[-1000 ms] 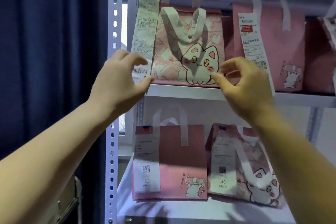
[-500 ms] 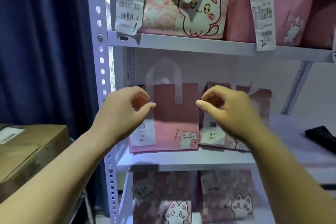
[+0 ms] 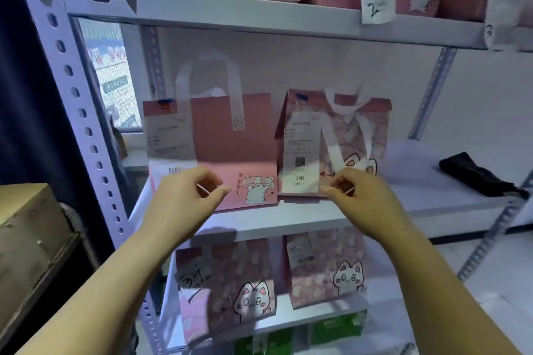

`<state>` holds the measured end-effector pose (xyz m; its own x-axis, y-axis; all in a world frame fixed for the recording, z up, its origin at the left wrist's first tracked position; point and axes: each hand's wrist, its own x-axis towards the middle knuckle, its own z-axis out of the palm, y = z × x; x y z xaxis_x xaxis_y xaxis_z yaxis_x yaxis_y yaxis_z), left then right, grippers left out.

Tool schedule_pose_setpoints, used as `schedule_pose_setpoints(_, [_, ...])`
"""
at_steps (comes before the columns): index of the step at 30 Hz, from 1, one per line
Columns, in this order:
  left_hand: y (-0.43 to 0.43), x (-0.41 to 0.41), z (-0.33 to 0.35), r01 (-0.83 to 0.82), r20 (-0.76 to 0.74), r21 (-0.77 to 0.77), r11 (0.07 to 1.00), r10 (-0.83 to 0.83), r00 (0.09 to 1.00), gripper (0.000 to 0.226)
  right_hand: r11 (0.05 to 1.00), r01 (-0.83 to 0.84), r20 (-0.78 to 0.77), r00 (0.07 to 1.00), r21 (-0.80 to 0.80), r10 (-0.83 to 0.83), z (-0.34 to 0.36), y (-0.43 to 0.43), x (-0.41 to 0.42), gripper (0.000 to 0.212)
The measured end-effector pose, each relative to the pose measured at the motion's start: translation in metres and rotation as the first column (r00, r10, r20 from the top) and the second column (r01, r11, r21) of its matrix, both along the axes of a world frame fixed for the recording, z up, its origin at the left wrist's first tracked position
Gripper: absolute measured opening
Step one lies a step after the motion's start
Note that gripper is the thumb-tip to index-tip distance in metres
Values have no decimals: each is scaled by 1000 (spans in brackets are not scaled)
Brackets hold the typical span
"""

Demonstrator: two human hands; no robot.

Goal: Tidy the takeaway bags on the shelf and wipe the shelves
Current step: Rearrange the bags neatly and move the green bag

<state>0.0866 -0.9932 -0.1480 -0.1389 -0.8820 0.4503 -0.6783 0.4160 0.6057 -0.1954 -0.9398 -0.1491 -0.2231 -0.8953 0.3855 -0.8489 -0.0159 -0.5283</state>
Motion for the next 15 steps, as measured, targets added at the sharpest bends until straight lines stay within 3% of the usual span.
schedule_pose_setpoints(9, [-13,-66,-30,-27,-62,29,999,29,998,8,985,144,172,977,-96,-126,-26,-18,-76,5])
schedule_pose_setpoints(15, [-20,-134,-35,-34,-49,-99,994,29,998,25,973,199,225,959,-116,-169,-44,-41,-140,47])
